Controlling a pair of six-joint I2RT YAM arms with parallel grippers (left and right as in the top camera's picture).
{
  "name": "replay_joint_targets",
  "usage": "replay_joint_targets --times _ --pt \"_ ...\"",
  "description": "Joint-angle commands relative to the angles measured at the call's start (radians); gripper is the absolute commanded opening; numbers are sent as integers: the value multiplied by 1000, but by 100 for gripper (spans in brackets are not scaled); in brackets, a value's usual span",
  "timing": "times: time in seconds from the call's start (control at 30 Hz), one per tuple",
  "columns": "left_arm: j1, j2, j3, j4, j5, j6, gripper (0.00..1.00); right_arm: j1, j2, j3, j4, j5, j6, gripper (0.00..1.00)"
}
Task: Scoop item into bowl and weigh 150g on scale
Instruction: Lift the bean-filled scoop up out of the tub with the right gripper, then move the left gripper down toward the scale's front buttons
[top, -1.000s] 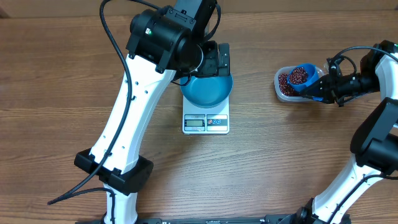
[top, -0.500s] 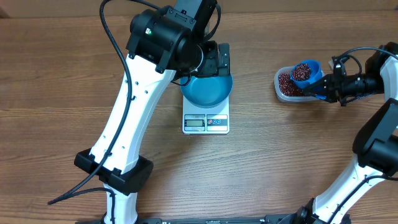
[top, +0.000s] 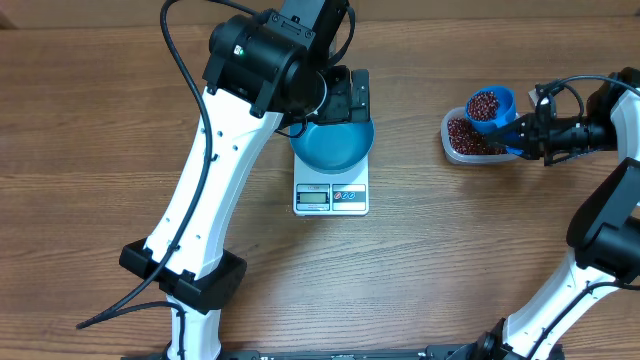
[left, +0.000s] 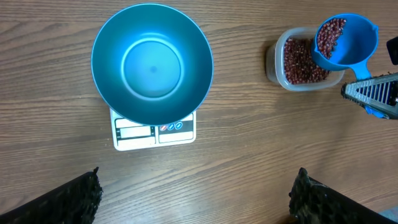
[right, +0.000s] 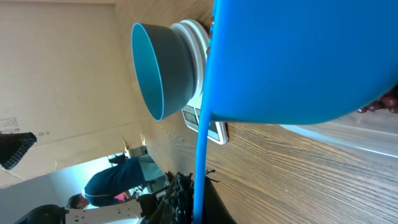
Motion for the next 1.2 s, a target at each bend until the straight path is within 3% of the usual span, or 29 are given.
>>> replay_joint_targets --times 0.0,0.27,1.17 --pt "4 0 21 11 5 50 100 -3 5 -3 0 -55 -26 4" --pt "3 0 21 26 8 183 100 -3 -10 -2 0 -64 -26 4" --pt "-50 56 19 -4 42 451 100 -3 -269 5 0 -102 61 4"
